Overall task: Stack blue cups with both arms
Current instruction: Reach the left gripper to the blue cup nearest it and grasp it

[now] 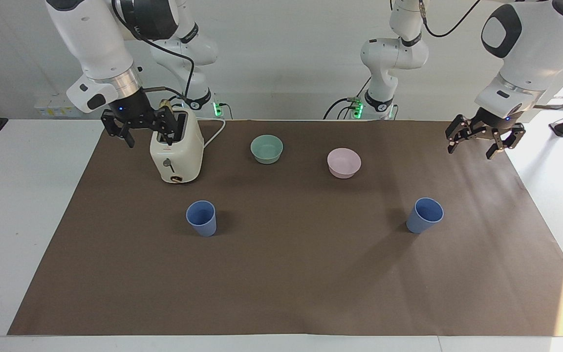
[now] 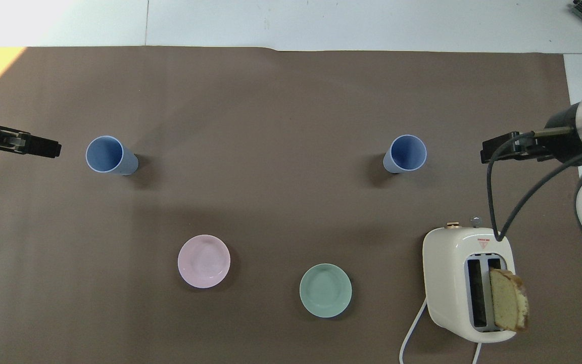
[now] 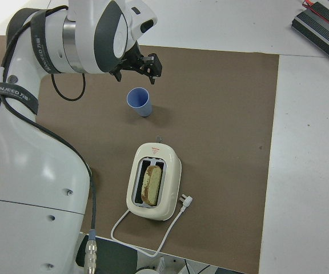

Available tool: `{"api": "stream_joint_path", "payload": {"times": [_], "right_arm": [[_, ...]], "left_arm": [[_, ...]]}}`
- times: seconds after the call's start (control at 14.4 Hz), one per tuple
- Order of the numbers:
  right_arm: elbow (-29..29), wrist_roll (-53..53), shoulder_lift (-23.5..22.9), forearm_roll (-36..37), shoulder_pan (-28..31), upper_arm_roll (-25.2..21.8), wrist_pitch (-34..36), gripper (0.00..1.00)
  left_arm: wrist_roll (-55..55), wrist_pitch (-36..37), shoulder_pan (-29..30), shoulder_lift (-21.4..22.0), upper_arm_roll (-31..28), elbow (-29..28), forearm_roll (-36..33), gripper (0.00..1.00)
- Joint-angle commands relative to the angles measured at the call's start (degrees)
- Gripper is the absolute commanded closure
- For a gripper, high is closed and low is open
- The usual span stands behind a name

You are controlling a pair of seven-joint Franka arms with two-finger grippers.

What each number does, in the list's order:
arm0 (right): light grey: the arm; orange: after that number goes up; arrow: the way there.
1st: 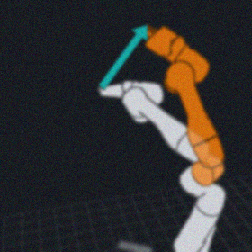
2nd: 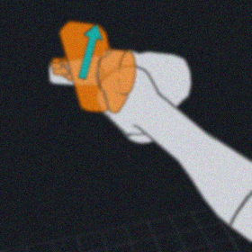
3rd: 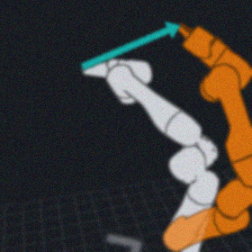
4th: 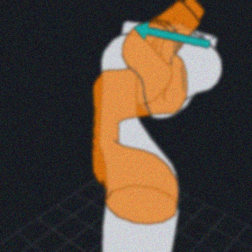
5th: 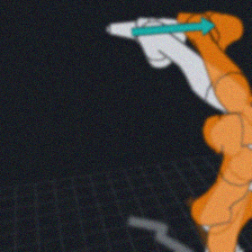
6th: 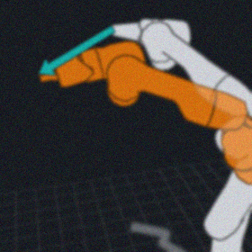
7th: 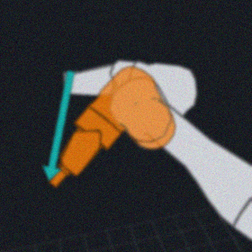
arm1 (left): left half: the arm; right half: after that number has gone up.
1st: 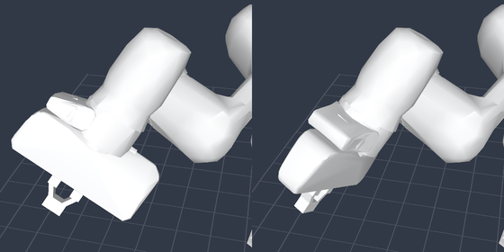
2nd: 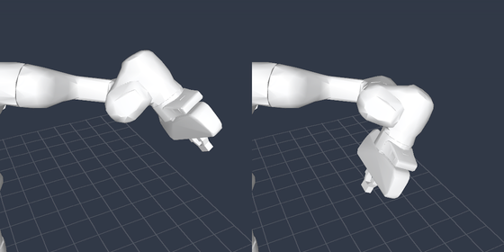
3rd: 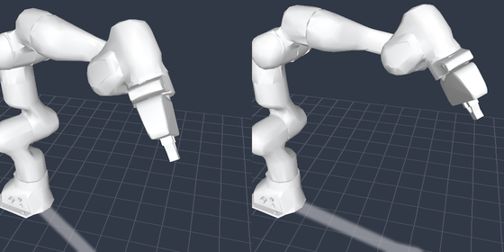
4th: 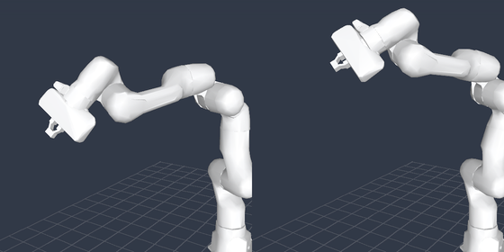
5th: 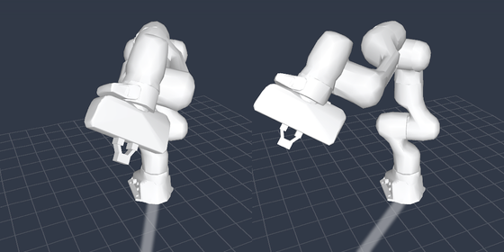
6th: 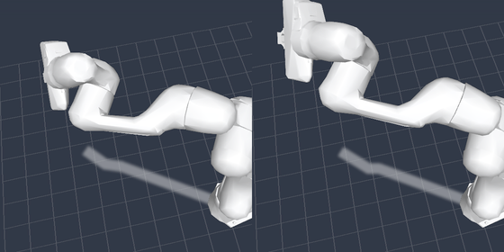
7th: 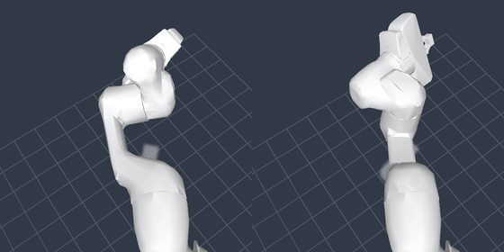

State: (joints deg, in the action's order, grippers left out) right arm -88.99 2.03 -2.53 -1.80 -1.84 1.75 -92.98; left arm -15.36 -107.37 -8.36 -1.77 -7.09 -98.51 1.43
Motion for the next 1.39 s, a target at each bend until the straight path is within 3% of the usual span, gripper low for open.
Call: {"api": "stream_joint_path", "payload": {"times": [0.0, 0.7, 0.77, 0.9, 1.18, 1.32], "right_arm": [[-1.1, 0.79, 1.13, 0.4, 0.34, 0.27, 0.35, 0.0], [-1.1, 0.79, 1.13, 0.4, 0.34, 0.36, 0.35, 0.0], [-1.1, 0.79, 1.13, 0.4, 0.34, 0.36, 0.26, 0.0], [-1.1, 0.79, 1.13, 0.4, 0.34, 0.36, 0.26, 0.0], [-1.1, 0.79, 1.13, 0.4, 0.34, 0.36, 0.35, 0.0], [-1.01, 0.79, 1.13, 0.4, 0.34, 0.36, 0.26, 0.0]], "left_arm": [[-2.39, -6.0, 1.49, -1.03, 0.06, -3.96, 0.51, 0.0], [-2.48, -14.8, 2.55, -9.12, 0.15, -6.6, 5.95, 0.0], [-2.48, -15.32, 2.56, -10.0, 0.15, -6.78, 6.48, 0.11], [-2.39, -19.26, 2.29, -12.28, 0.15, -7.04, 7.45, 0.21], [-2.3, -21.12, 1.85, -14.14, 0.15, -8.96, 8.24, 0.28], [-2.22, -22.36, 1.85, -13.35, 0.15, -11.26, 8.24, 0.38]]}}
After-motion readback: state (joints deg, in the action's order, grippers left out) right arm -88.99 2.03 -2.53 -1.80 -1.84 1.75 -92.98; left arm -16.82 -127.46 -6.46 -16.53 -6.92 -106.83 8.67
